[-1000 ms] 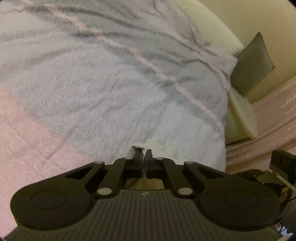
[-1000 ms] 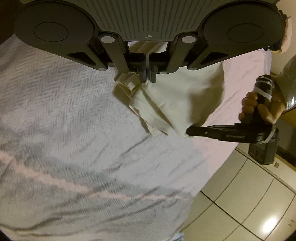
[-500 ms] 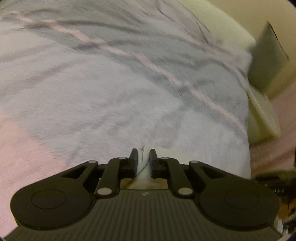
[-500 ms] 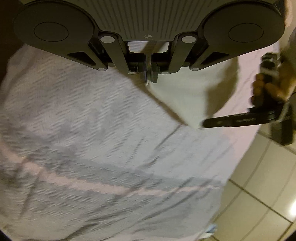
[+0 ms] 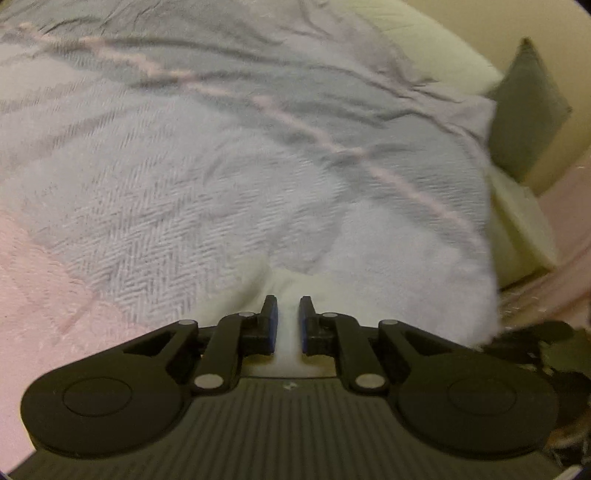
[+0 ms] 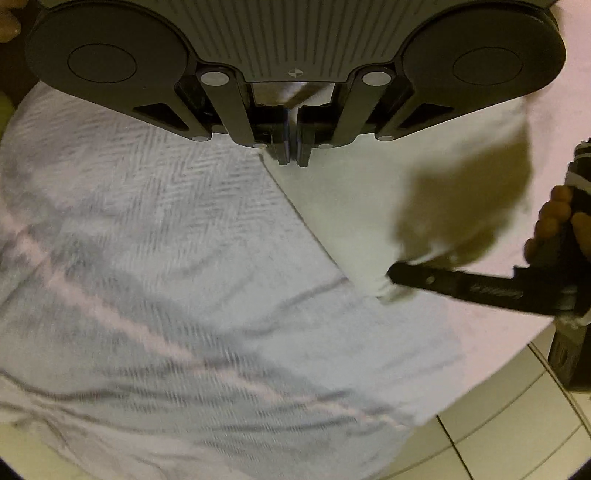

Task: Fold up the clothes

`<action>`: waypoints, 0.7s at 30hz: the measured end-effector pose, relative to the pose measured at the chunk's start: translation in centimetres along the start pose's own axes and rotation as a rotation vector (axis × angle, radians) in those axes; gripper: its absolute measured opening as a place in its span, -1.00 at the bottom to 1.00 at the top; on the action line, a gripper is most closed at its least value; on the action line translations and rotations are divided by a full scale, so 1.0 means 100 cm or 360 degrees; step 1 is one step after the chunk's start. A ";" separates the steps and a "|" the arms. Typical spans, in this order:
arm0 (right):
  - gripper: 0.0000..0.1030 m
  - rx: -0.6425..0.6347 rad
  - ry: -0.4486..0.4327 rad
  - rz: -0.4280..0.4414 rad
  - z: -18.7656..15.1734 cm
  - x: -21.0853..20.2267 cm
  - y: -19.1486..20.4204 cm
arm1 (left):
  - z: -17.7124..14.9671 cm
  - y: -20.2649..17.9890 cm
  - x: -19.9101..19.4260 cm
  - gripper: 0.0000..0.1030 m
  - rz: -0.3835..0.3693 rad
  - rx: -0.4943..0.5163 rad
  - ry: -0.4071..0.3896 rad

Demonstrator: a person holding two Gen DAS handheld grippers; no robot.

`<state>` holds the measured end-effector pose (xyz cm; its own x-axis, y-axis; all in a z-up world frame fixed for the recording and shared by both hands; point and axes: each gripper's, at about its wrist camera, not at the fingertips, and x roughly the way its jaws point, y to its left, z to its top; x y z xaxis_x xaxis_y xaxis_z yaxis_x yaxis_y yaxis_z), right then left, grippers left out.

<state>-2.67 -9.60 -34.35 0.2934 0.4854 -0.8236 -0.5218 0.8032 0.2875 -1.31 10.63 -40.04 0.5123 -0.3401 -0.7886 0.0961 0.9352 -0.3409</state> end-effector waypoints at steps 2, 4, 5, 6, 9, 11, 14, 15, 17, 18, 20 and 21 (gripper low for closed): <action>-0.92 0.0035 0.0001 -0.0002 0.001 -0.001 -0.008 | 0.002 0.006 -0.005 -0.82 0.0008 -0.0036 -0.0040; -0.92 0.0085 -0.0029 -0.0039 0.001 -0.011 -0.012 | 0.002 0.013 -0.027 -0.82 0.0051 -0.0072 -0.0113; -0.92 0.0110 -0.0054 -0.0064 0.000 -0.018 -0.013 | 0.001 0.017 -0.043 -0.82 0.0086 -0.0098 -0.0139; -0.90 0.0124 -0.0080 -0.0080 -0.003 -0.026 -0.012 | -0.002 0.023 -0.059 -0.80 0.0118 -0.0132 -0.0166; -0.44 0.0178 -0.0090 -0.0023 -0.017 -0.051 0.003 | -0.026 0.052 -0.116 -0.46 0.0163 -0.0381 -0.0216; 0.09 0.0169 -0.0056 0.0053 -0.034 -0.065 0.025 | -0.050 0.072 -0.145 -0.39 0.0171 -0.0614 -0.0215; 0.11 -0.0016 0.0032 0.0093 -0.068 -0.075 0.070 | -0.095 0.095 -0.166 -0.32 0.0129 -0.0950 -0.0181; 0.11 -0.0176 0.0039 0.0050 -0.085 -0.077 0.091 | -0.109 0.101 -0.169 -0.32 0.0106 -0.1054 -0.0173; 0.11 -0.0590 0.0017 -0.0112 -0.116 -0.079 0.134 | -0.132 0.109 -0.167 -0.32 0.0057 -0.1238 -0.0163; 0.11 -0.0779 -0.0007 -0.0181 -0.132 -0.078 0.151 | -0.140 0.111 -0.164 -0.32 0.0029 -0.1321 -0.0167; 0.11 -0.1129 -0.0069 -0.0289 -0.158 -0.075 0.182 | -0.150 0.116 -0.156 -0.31 -0.0036 -0.1435 -0.0197; 0.11 -0.1243 -0.0097 -0.0340 -0.166 -0.069 0.193 | -0.152 0.118 -0.151 -0.29 -0.0051 -0.1460 -0.0209</action>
<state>-28.02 -3.21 -31.24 0.4814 0.3850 -0.7874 -0.8514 0.4188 -0.3158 -20.91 25.28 -39.90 0.6192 -0.2980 -0.7265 -0.5724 0.4621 -0.6774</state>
